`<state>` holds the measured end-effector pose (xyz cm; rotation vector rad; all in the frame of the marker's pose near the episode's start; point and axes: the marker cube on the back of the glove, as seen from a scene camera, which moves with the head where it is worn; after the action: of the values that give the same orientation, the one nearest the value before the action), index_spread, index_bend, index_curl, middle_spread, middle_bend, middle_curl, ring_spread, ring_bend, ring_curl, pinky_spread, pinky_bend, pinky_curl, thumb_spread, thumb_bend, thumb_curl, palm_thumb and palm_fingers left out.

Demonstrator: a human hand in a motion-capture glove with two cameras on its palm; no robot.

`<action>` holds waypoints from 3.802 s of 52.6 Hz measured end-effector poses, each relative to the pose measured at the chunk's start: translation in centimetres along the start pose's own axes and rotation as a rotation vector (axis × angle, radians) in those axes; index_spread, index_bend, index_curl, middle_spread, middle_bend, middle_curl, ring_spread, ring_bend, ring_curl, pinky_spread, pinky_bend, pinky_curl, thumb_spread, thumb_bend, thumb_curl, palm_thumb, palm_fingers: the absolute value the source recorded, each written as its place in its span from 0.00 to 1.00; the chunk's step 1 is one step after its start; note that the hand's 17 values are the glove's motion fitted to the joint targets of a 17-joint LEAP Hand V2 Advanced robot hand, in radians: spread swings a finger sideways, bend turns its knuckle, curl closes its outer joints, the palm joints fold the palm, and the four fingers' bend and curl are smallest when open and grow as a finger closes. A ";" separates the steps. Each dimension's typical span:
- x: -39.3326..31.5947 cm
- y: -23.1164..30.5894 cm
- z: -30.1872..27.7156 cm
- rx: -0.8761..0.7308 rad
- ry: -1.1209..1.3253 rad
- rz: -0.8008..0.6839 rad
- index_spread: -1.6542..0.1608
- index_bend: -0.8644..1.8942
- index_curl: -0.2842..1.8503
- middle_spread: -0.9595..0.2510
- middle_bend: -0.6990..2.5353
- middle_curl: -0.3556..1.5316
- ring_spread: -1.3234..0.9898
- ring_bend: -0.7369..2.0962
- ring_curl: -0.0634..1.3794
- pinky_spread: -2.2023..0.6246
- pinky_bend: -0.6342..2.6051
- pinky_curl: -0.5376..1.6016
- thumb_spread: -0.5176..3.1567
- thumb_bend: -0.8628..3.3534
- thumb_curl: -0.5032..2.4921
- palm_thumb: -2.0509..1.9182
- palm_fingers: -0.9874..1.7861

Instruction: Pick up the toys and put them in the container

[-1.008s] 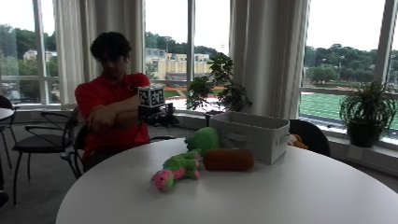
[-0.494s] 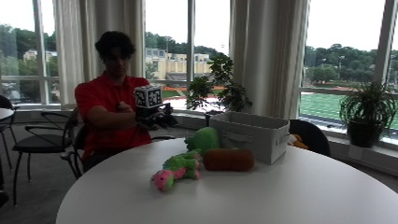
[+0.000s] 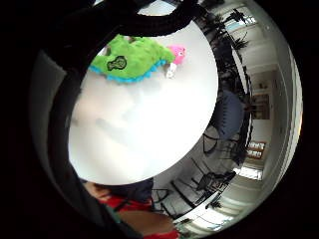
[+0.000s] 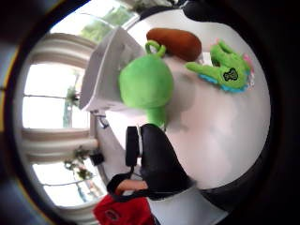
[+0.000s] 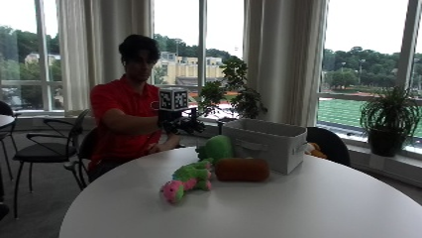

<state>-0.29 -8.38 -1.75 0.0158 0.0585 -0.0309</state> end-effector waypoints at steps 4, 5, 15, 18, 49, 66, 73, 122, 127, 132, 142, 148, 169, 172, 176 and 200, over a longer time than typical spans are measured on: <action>0.4 -0.4 0.3 -0.008 0.016 0.016 0.72 0.37 0.28 0.66 0.28 0.35 0.48 0.34 0.21 0.79 0.37 0.41 0.46 0.19 0.23 0.50 0.36; 0.3 -0.3 0.4 -0.015 0.011 0.022 0.72 0.37 0.28 0.65 0.28 0.35 0.48 0.34 0.21 0.79 0.37 0.41 0.46 0.19 0.23 0.50 0.36; 2.3 -2.7 2.1 -0.046 0.020 0.082 0.72 0.37 0.28 0.66 0.27 0.35 0.48 0.35 0.23 0.79 0.38 0.42 0.45 0.19 0.24 0.50 0.35; 2.9 -3.4 2.5 -0.055 0.025 0.084 0.72 0.37 0.28 0.66 0.27 0.35 0.48 0.35 0.23 0.79 0.39 0.42 0.45 0.19 0.24 0.50 0.35; 8.2 -12.0 6.9 -0.159 0.009 0.165 0.71 0.37 0.26 0.68 0.27 0.35 0.50 0.34 0.25 0.81 0.49 0.45 0.42 0.19 0.26 0.51 0.34; 7.5 -13.0 9.6 -0.319 0.112 0.178 0.70 0.36 0.25 0.69 0.25 0.34 0.52 0.34 0.27 0.81 0.56 0.46 0.42 0.19 0.26 0.51 0.32; 7.6 -13.0 11.7 -0.413 0.122 0.231 0.71 0.34 0.24 0.73 0.24 0.32 0.55 0.33 0.26 0.81 0.59 0.47 0.42 0.20 0.26 0.51 0.27; 7.2 -11.3 11.6 -0.509 0.152 0.299 0.71 0.33 0.20 0.76 0.28 0.36 0.57 0.47 0.32 0.78 0.65 0.45 0.46 0.19 0.27 0.50 0.32; 7.1 -11.4 11.6 -0.504 0.145 0.295 0.71 0.34 0.19 0.76 0.27 0.36 0.57 0.47 0.32 0.77 0.67 0.45 0.46 0.19 0.26 0.50 0.32; 7.1 -11.6 11.8 -0.489 0.134 0.289 0.70 0.36 0.19 0.76 0.27 0.36 0.57 0.47 0.31 0.76 0.67 0.45 0.47 0.19 0.26 0.50 0.33; 6.3 -11.9 11.9 -0.425 0.086 0.263 0.69 0.39 0.22 0.77 0.28 0.35 0.57 0.49 0.31 0.74 0.63 0.43 0.48 0.20 0.27 0.51 0.38; 5.6 -11.9 12.0 -0.371 0.084 0.262 0.68 0.37 0.22 0.75 0.28 0.36 0.53 0.54 0.33 0.69 0.63 0.42 0.50 0.21 0.28 0.54 0.48; 5.2 -13.2 11.1 -0.126 0.197 0.132 0.68 0.48 0.30 0.54 0.40 0.47 0.40 0.62 0.40 0.64 0.55 0.42 0.44 0.26 0.38 0.68 0.75; 5.5 -13.3 10.8 -0.112 0.203 0.136 0.68 0.50 0.32 0.52 0.42 0.50 0.40 0.64 0.43 0.64 0.55 0.43 0.42 0.26 0.40 0.69 0.76; 5.7 -13.1 10.3 -0.112 0.179 0.146 0.69 0.54 0.35 0.49 0.45 0.53 0.39 0.65 0.45 0.64 0.54 0.44 0.39 0.27 0.42 0.69 0.76; 1.8 -14.2 -0.7 0.004 0.106 0.106 0.70 0.60 0.49 0.43 0.50 0.66 0.38 0.72 0.53 0.64 0.58 0.50 0.28 0.29 0.52 0.69 0.70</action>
<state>1.00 -22.56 -2.78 0.0243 0.1632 0.0757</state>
